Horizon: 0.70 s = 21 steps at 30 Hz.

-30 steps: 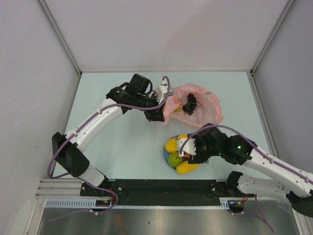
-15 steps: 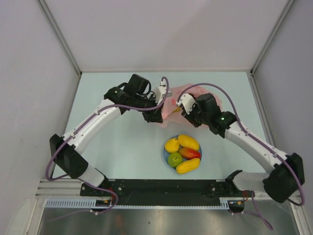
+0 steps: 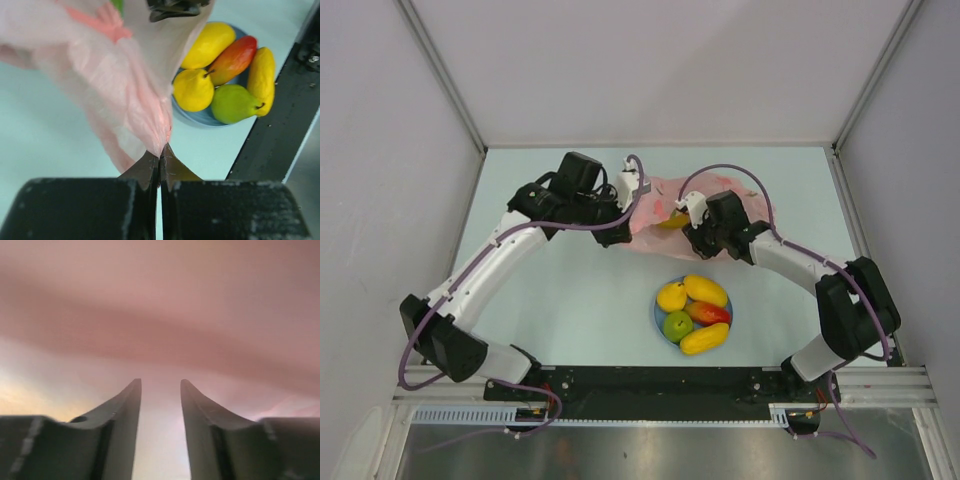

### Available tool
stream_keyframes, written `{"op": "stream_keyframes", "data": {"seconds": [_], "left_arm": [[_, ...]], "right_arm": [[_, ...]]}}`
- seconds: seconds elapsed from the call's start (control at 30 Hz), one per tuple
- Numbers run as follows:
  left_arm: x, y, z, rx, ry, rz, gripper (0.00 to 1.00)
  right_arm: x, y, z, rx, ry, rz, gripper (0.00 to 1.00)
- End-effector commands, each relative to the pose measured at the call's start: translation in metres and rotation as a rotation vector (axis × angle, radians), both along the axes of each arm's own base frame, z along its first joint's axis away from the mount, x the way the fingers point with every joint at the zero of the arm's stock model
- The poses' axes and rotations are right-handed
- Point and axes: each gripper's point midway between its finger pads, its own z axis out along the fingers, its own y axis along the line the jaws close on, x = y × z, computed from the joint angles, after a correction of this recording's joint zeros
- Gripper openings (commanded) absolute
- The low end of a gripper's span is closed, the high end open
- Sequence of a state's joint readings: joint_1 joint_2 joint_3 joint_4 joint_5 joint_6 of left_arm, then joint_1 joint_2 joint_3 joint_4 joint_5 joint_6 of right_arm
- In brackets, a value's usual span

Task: Take the fake fruits out of the plastic bag
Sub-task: Take out the fake fruit from the plastic bag.

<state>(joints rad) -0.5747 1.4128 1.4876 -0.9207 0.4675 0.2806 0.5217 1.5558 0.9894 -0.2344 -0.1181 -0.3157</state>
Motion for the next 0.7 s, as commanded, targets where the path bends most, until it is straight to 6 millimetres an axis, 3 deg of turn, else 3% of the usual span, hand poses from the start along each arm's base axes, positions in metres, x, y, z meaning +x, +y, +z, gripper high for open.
{"op": "stream_keyframes", "data": {"seconds": [0.0,0.1,0.13,0.23,0.27,0.33,0.5,0.67], "left_arm": [[0.014,0.013,-0.004,0.027,-0.049,0.074,0.00],[0.017,0.018,-0.015,0.068,-0.041,0.091,0.00],[0.019,0.019,-0.017,0.079,-0.044,0.099,0.00],[0.034,0.029,-0.019,0.135,-0.087,0.159,0.00],[0.037,0.031,-0.019,0.146,-0.096,0.172,0.00],[0.042,0.035,-0.017,0.155,-0.126,0.190,0.00],[0.042,0.034,-0.018,0.149,-0.140,0.169,0.00],[0.051,0.034,-0.023,0.170,-0.135,0.183,0.00]], "right_arm": [[0.013,0.024,0.037,0.096,-0.134,0.098,0.46],[0.033,0.036,0.040,0.073,-0.201,0.176,0.57],[0.040,0.037,0.030,0.060,-0.190,0.176,0.60],[0.065,0.038,0.035,0.057,-0.217,0.167,0.64],[0.072,0.037,0.021,0.038,-0.196,0.165,0.66],[0.087,0.036,0.023,0.035,-0.210,0.167,0.69],[0.107,0.042,0.005,0.028,-0.200,0.204,0.75],[0.115,0.051,0.011,0.095,-0.191,0.248,0.77]]}}
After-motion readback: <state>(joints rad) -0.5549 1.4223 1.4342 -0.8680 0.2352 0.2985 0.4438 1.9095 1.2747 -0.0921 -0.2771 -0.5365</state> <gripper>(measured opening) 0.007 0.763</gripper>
